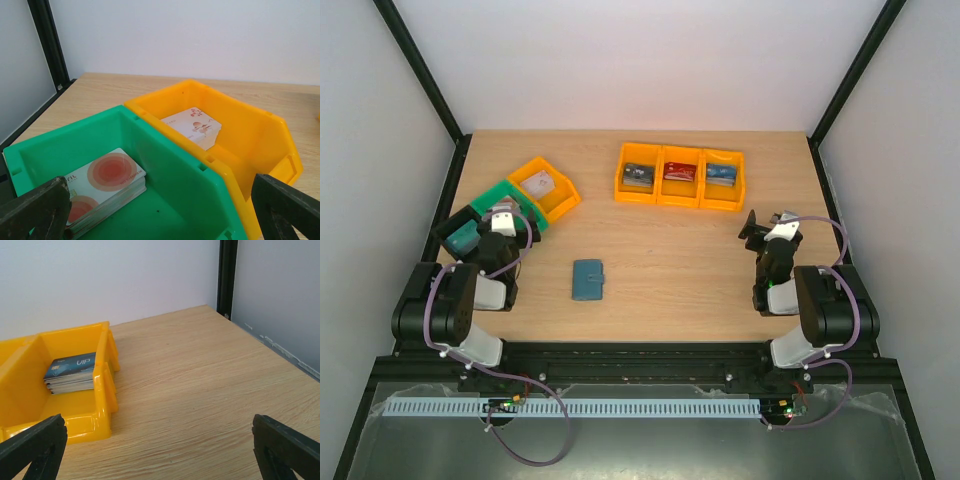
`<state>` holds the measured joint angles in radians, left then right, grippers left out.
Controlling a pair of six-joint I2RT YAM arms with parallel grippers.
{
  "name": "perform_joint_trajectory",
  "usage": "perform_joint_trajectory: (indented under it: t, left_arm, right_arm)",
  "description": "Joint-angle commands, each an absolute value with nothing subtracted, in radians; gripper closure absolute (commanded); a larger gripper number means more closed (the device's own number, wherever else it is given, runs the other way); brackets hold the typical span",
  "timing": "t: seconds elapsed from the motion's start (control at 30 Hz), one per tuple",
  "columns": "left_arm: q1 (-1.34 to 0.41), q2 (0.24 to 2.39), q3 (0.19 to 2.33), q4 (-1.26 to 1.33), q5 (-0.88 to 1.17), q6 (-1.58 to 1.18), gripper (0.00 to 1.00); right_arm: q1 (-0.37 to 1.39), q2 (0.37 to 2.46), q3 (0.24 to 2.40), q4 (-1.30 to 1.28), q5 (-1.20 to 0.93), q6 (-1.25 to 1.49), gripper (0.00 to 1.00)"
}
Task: Take the credit cards out of the card holder
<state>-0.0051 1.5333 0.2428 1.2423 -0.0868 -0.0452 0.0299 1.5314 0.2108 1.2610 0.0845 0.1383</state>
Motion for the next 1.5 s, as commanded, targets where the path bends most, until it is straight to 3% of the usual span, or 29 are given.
perform_joint_trajectory:
  t: [0.0, 0.1, 0.23, 0.33, 0.57, 0.63, 0.7, 0.83, 0.97, 1.07, 1.2, 1.47]
  left_arm:
    - [0.000, 1.538, 0.253, 1.261, -0.086, -0.051, 0.01]
    - [0.000, 1.538, 0.254, 1.261, -0.086, -0.052, 0.01]
    - [0.000, 1.536, 0.253, 1.262, -0.082, -0.053, 0.00]
    - [0.002, 1.496, 0.315, 1.132, -0.090, -0.061, 0.00]
    - [0.044, 1.215, 0.510, 0.670, 0.083, -0.002, 0.00]
    - [0.043, 1.141, 0.607, 0.415, 0.191, 0.041, 0.01]
    - [0.042, 1.143, 0.759, -0.004, 0.356, 0.095, 0.00]
    - [0.021, 1.200, 0.941, -0.517, 0.585, 0.250, 0.00]
    - [-0.023, 1.310, 0.986, -0.700, 0.603, 0.279, 0.00]
    - [-0.041, 1.441, 1.006, -0.730, 0.650, 0.262, 0.01]
    - [-0.048, 1.609, 1.025, -0.729, 0.711, 0.213, 0.08]
    - [-0.072, 1.747, 0.929, -0.543, 0.689, 0.054, 0.15]
  right_arm:
    - [0.026, 1.530, 0.228, 1.269, 0.100, 0.138, 0.01]
    - [0.026, 1.496, 0.252, 1.213, 0.146, 0.157, 0.01]
    - [0.026, 1.312, 0.382, 0.853, 0.190, 0.222, 0.01]
    - [0.026, 1.165, 0.449, 0.684, 0.066, 0.294, 0.01]
    - [0.025, 0.920, 0.428, 0.589, -0.300, 0.484, 0.01]
    - [0.026, 0.891, 0.410, 0.597, -0.378, 0.570, 0.01]
    - [0.032, 0.889, 0.391, 0.643, -0.481, 0.683, 0.01]
    - [0.202, 0.958, 0.458, 0.578, -0.524, 0.718, 0.01]
    - [0.457, 1.143, 0.614, 0.390, -0.407, 0.641, 0.02]
    - [0.562, 1.367, 0.780, 0.216, -0.400, 0.649, 0.07]
    - [0.664, 1.620, 0.923, 0.123, -0.452, 0.678, 0.17]
    - [0.781, 1.841, 1.086, 0.057, -0.562, 0.742, 0.30]
